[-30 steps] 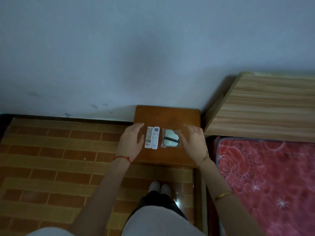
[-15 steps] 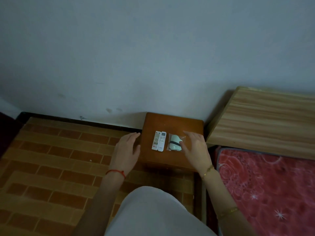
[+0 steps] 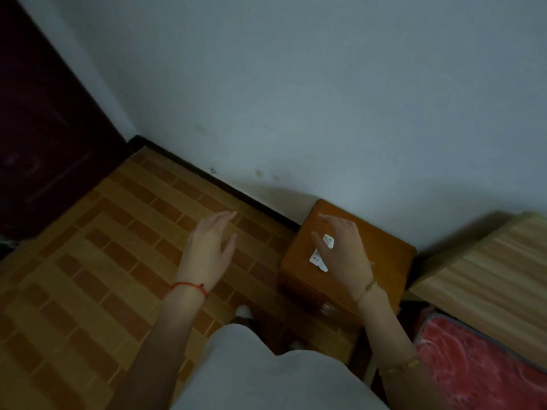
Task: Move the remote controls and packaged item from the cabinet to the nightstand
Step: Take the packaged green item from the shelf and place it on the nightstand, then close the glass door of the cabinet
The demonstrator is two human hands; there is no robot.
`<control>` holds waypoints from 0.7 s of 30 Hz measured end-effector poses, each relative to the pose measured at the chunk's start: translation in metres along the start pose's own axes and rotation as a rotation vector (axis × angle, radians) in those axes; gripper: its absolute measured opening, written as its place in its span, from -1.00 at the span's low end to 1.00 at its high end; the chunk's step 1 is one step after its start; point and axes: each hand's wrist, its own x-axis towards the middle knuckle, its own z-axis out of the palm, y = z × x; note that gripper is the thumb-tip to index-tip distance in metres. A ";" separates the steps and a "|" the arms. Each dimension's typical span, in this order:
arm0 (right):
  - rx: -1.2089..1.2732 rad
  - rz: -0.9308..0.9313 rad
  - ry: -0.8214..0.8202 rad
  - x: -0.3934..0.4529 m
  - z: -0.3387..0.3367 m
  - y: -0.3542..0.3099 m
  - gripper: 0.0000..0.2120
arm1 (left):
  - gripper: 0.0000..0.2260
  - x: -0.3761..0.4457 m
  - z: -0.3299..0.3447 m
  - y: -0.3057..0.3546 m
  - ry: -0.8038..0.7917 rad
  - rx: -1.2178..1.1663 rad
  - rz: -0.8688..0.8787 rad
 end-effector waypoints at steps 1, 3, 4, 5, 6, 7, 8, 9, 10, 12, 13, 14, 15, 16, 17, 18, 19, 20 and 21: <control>-0.009 -0.038 -0.027 0.006 0.007 -0.011 -0.59 | -0.61 -0.003 -0.007 -0.010 0.021 0.009 -0.024; -0.018 -0.110 -0.079 0.019 0.023 -0.035 -0.59 | -0.61 -0.010 -0.020 -0.030 0.056 0.021 -0.083; -0.015 -0.143 -0.108 0.025 0.032 -0.048 -0.59 | -0.61 -0.014 -0.025 -0.041 0.070 0.021 -0.116; -0.011 -0.177 -0.142 0.031 0.042 -0.060 -0.59 | -0.62 -0.017 -0.032 -0.051 0.087 0.016 -0.154; -0.009 -0.213 -0.177 0.037 0.052 -0.073 -0.59 | -0.62 -0.020 -0.038 -0.063 0.106 0.009 -0.193; -0.011 -0.248 -0.211 0.044 0.063 -0.086 -0.60 | -0.62 -0.023 -0.044 -0.074 0.126 0.003 -0.229; -0.019 -0.282 -0.243 0.051 0.073 -0.100 -0.60 | -0.62 -0.025 -0.050 -0.086 0.144 -0.003 -0.261; -0.032 -0.316 -0.274 0.058 0.085 -0.114 -0.60 | -0.62 -0.026 -0.057 -0.099 0.162 -0.004 -0.292; -0.047 -0.348 -0.302 0.065 0.096 -0.130 -0.60 | -0.62 -0.027 -0.065 -0.112 0.181 -0.004 -0.323; -0.059 -0.411 -0.357 0.080 0.119 -0.164 -0.60 | -0.62 -0.028 -0.082 -0.138 0.231 -0.008 -0.393; -0.057 -0.441 -0.382 0.088 0.131 -0.183 -0.59 | -0.62 -0.028 -0.092 -0.151 0.262 -0.012 -0.426; -0.052 -0.472 -0.404 0.095 0.144 -0.201 -0.59 | -0.62 -0.029 -0.101 -0.165 0.291 -0.011 -0.460; -0.046 -0.499 -0.426 0.103 0.156 -0.220 -0.58 | -0.62 -0.030 -0.110 -0.177 0.315 -0.010 -0.497; -0.039 -0.527 -0.450 0.109 0.167 -0.239 -0.57 | -0.62 -0.031 -0.119 -0.190 0.334 -0.008 -0.537; -0.032 -0.557 -0.476 0.115 0.180 -0.258 -0.57 | -0.62 -0.033 -0.129 -0.203 0.351 -0.005 -0.577; -0.026 -0.589 -0.498 0.120 0.192 -0.277 -0.57 | -0.62 -0.035 -0.138 -0.215 0.366 0.000 -0.612; -0.023 -0.618 -0.518 0.125 0.203 -0.296 -0.56 | -0.62 -0.037 -0.148 -0.227 0.383 0.006 -0.644; -0.024 -0.647 -0.537 0.130 0.214 -0.315 -0.56 | -0.62 -0.039 -0.157 -0.239 0.402 0.015 -0.672; -0.027 -0.681 -0.554 0.134 0.225 -0.332 -0.56 | -0.62 -0.041 -0.166 -0.250 0.422 0.028 -0.697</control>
